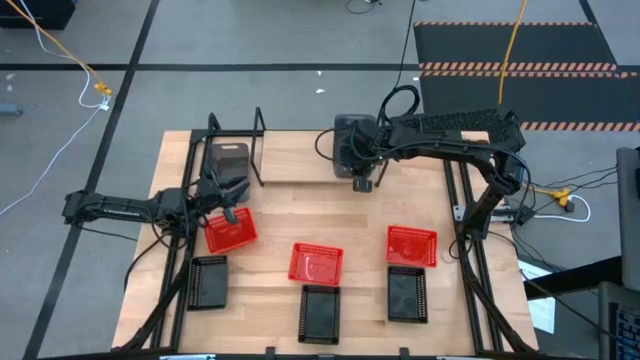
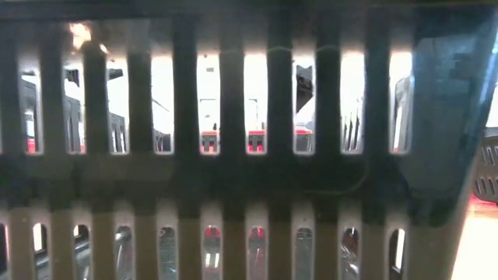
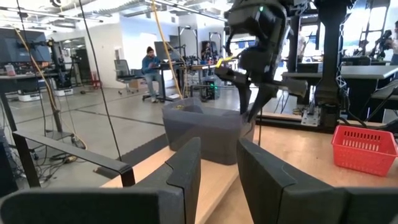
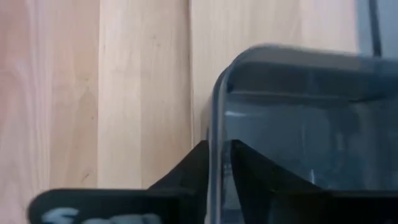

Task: Stack baskets on shelf by color
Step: Stack the bottom transparent black bin on top of the transparent black bin on the shelf, then stack the transparent black bin on top of the transparent black bin on the shelf

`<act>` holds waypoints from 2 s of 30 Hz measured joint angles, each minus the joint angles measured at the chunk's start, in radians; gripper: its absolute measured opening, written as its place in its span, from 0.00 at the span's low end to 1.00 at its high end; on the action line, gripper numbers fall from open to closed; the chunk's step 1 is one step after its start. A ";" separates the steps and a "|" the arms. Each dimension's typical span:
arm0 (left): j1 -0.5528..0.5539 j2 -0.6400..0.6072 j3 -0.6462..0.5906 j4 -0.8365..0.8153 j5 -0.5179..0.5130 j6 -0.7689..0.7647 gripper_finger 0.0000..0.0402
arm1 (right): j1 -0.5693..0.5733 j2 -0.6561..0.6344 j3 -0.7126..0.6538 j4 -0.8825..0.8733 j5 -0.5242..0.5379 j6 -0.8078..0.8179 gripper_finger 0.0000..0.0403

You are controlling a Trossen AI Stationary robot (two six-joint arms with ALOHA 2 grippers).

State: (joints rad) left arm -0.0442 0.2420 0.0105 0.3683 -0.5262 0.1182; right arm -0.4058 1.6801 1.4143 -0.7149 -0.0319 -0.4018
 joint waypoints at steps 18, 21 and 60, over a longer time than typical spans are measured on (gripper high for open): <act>-0.015 0.038 0.218 -0.541 -0.120 -0.381 0.26 | 0.109 -0.313 -0.238 0.322 -0.107 0.162 0.35; -0.031 0.097 0.299 -0.711 -0.095 -0.524 0.26 | 0.157 -0.368 -0.373 0.490 -0.130 0.199 0.35; 0.173 0.684 0.527 -1.127 0.087 -0.686 0.02 | 0.263 -0.431 -0.746 1.002 -0.127 0.256 0.35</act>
State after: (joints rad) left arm 0.1287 0.9258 0.5370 -0.7590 -0.4390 -0.5677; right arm -0.1431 1.2495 0.6685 0.2874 -0.1585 -0.1463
